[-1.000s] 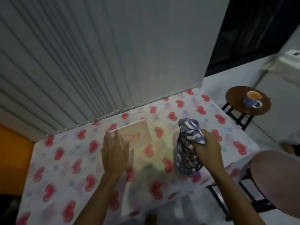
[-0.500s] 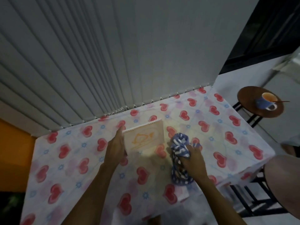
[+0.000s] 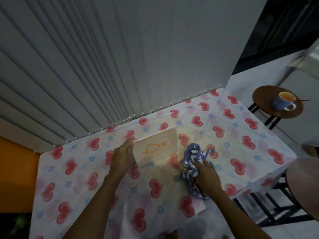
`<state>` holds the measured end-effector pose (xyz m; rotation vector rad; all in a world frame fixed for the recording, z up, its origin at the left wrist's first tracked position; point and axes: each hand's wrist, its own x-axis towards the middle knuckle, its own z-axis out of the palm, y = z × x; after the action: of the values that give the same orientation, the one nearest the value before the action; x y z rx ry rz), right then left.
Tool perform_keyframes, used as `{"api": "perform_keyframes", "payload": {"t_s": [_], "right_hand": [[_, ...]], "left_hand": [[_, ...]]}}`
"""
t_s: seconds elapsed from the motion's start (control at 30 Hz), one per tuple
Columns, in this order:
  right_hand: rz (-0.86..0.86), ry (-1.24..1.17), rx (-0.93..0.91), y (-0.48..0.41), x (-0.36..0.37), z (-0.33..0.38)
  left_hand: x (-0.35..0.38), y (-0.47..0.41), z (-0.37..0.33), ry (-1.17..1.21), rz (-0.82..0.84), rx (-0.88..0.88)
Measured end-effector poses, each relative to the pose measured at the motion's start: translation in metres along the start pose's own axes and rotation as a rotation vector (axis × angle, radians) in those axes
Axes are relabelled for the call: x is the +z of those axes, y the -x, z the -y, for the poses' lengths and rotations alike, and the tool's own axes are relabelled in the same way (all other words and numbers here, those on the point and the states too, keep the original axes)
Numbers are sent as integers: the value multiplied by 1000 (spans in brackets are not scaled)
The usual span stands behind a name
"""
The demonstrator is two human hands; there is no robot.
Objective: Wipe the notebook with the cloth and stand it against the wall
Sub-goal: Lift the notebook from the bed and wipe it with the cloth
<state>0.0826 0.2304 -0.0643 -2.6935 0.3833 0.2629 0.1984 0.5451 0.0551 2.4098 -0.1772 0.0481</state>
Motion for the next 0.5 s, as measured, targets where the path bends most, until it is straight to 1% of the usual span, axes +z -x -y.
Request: {"api": "perform_keyframes", "payload": {"t_s": [0.07,0.17,0.37,0.43,0.5], "right_hand": [[-33,-126,9,2,-21,-1],[-99,-237,2,2,-60,4],[-355,-387,-120,-7,-158,32],[-412,-447,-148,-6,-189,48],[-463,-494,-166,-3,-212,63]], "left_hand": [[-2,-2,-9,16,-8,42],[-3,-14,-20,13,-12,77],[-9,-46,-35,-59,-1,120],[-11,-53,-42,-35,1,132],[-12,-58,-48,87,33,68]]}}
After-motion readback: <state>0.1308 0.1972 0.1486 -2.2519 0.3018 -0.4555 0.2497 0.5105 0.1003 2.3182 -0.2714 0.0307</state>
